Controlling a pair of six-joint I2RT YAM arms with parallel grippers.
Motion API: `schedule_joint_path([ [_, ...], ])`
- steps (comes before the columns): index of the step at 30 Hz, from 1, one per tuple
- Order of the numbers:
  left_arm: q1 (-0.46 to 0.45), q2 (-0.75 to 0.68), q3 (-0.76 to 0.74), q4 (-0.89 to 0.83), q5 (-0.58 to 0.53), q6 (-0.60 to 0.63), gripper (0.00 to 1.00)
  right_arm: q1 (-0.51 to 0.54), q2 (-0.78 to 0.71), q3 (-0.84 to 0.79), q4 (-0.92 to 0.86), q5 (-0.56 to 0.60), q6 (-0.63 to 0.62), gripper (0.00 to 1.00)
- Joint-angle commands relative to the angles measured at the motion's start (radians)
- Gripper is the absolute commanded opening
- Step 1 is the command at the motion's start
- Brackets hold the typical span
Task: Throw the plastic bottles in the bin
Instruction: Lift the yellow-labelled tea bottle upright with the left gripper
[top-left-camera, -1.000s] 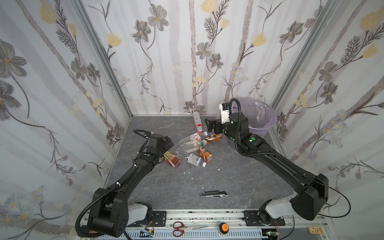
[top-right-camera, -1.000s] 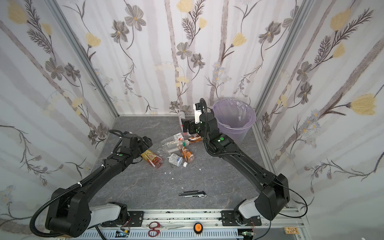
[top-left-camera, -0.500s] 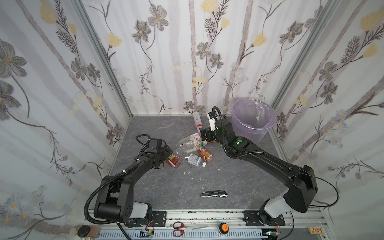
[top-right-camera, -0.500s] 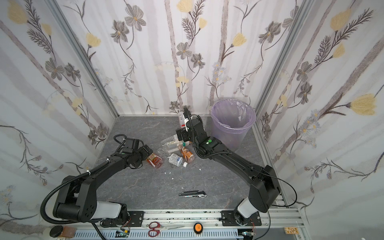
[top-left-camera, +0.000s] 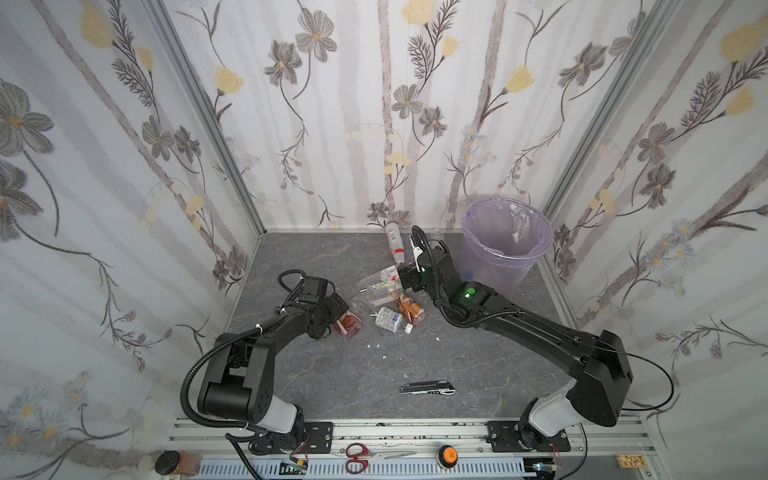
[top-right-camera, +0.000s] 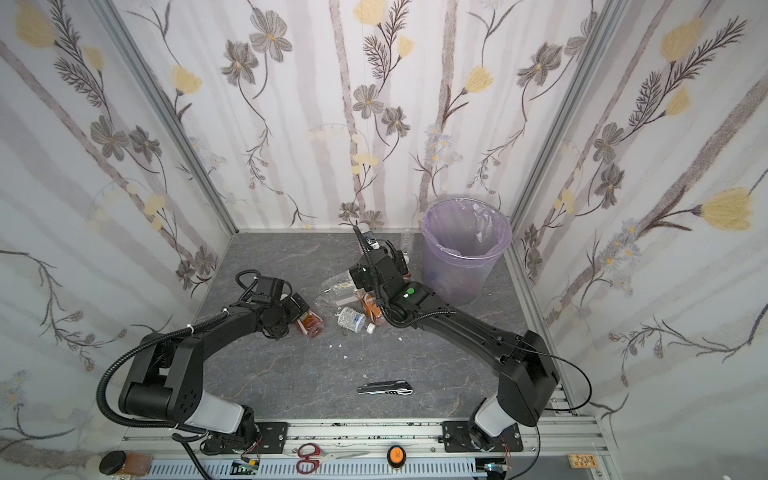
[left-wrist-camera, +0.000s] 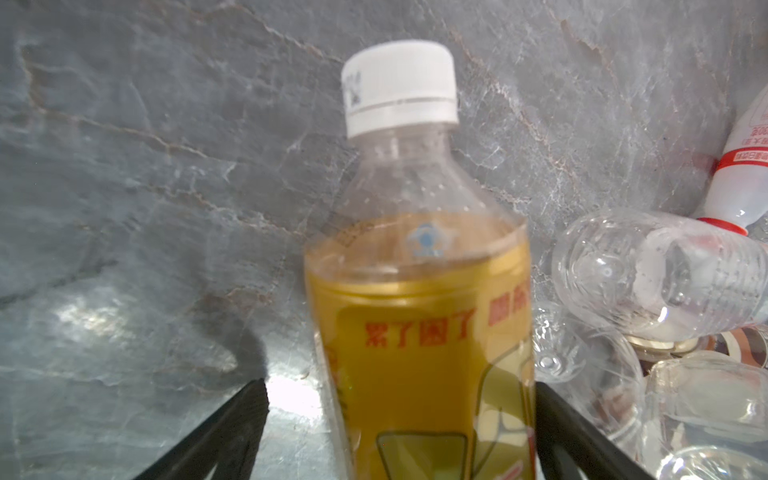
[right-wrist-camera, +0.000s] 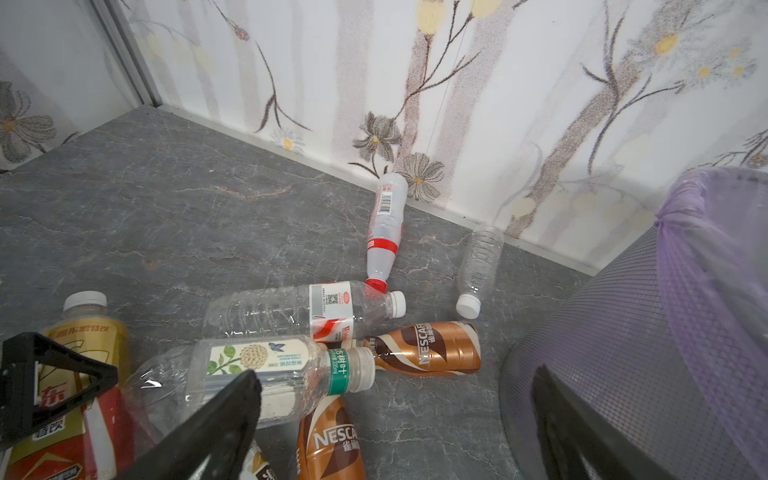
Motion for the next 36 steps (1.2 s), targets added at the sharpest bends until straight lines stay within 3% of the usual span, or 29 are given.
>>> schedule_joint_path([
  [1, 0.000, 0.012, 0.013, -0.006, -0.010, -0.001, 0.97, 0.001, -0.001, 0.000, 0.050, 0.032, -0.011, 1.00],
  [21, 0.001, 0.030, -0.002, -0.004, -0.070, 0.041, 0.68, -0.006, -0.004, -0.001, 0.051, 0.001, 0.014, 1.00],
  [36, 0.001, -0.066, 0.023, -0.005, -0.107, 0.102, 0.60, -0.019, -0.016, 0.019, 0.034, -0.077, 0.062, 1.00],
])
